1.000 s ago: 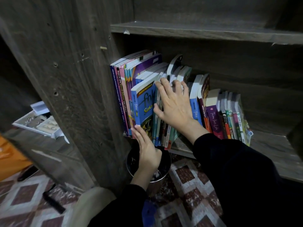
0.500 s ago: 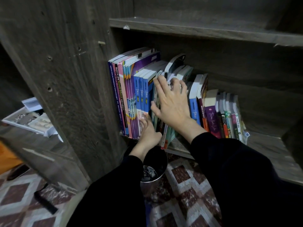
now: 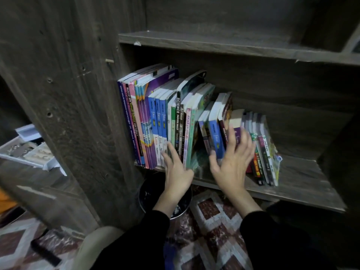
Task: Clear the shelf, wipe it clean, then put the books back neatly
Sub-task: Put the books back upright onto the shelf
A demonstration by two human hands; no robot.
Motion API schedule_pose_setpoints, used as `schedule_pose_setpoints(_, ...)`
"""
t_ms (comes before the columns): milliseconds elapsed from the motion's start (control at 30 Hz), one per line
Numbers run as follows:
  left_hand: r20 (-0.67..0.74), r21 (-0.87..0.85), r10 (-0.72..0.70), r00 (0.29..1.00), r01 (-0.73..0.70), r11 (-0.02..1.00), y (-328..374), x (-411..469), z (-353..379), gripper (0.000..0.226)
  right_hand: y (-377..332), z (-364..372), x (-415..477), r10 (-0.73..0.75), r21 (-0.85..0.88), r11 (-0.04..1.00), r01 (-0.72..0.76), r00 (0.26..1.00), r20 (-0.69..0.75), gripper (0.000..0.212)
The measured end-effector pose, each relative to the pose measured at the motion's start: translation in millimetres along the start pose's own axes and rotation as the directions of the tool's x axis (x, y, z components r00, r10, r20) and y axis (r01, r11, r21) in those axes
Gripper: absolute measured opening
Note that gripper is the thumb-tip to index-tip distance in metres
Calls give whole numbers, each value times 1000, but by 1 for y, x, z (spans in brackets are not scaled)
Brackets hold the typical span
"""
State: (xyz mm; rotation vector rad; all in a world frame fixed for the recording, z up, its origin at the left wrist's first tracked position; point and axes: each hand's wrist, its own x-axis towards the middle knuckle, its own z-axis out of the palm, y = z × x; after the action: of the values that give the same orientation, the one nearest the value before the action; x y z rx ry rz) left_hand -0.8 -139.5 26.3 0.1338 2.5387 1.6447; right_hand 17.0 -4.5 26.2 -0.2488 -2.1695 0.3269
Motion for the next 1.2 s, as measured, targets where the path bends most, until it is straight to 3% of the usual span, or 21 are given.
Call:
schedule_pose_setpoints(67, -228, 139, 223, 948, -195, 971, 8, -16, 11, 81, 21, -1, -9, 123, -16, 992, -123, 992, 21, 82)
schedule_pose_setpoints(133, -349, 311, 480, 805, -384, 869, 15, -25, 25, 57, 37, -7, -9, 228, -32, 973, -226, 972, 52, 86)
schedule_pose_setpoints(200, -299, 421, 646, 703, -510, 750, 25, -25, 40, 42, 51, -14, -4, 288, -80, 956, -282, 954, 88, 89)
schedule_pose_setpoints(267, -226, 460, 707, 670, -567, 684, 38, -21, 53, 38, 64, -20, 5, 274, -112, 959, -259, 951, 142, 90)
schedule_pose_setpoints(467, -360, 312, 513, 779, -418, 853, 54, 3, 58, 72, 75, -27, 35, 37, -82, 997, -4, 913, 407, 74)
schedule_pose_setpoints(567, -251, 53, 346, 904, -344, 937, 62, 15, 50, 83, 69, -20, 46, 35, -154, 987, 54, 851, 525, 67)
schedule_pose_setpoints(667, -115, 66, 220, 969, -214, 975, 64, 23, 56, 88, 70, -17, 51, 46, -261, 955, 141, 798, 601, 67)
schedule_pose_setpoints(800, -155, -4, 147, 977, -150, 989, 62, 18, 56, 85, 69, -19, 52, 71, -287, 947, 143, 778, 624, 78)
schedule_pose_setpoints(933, -189, -67, 253, 949, -270, 961, 53, -9, 38, 90, 67, -19, 51, 76, -314, 935, 166, 771, 633, 72)
schedule_pose_setpoints(1067, -194, 59, 362, 912, -357, 932, 47, -19, 28, 109, 65, -20, 52, 79, -319, 932, 172, 763, 642, 71)
schedule_pose_setpoints(1200, -165, 73, 318, 934, -310, 948, 58, -14, 30, 96, 62, -22, 54, 84, -351, 913, 208, 746, 660, 71)
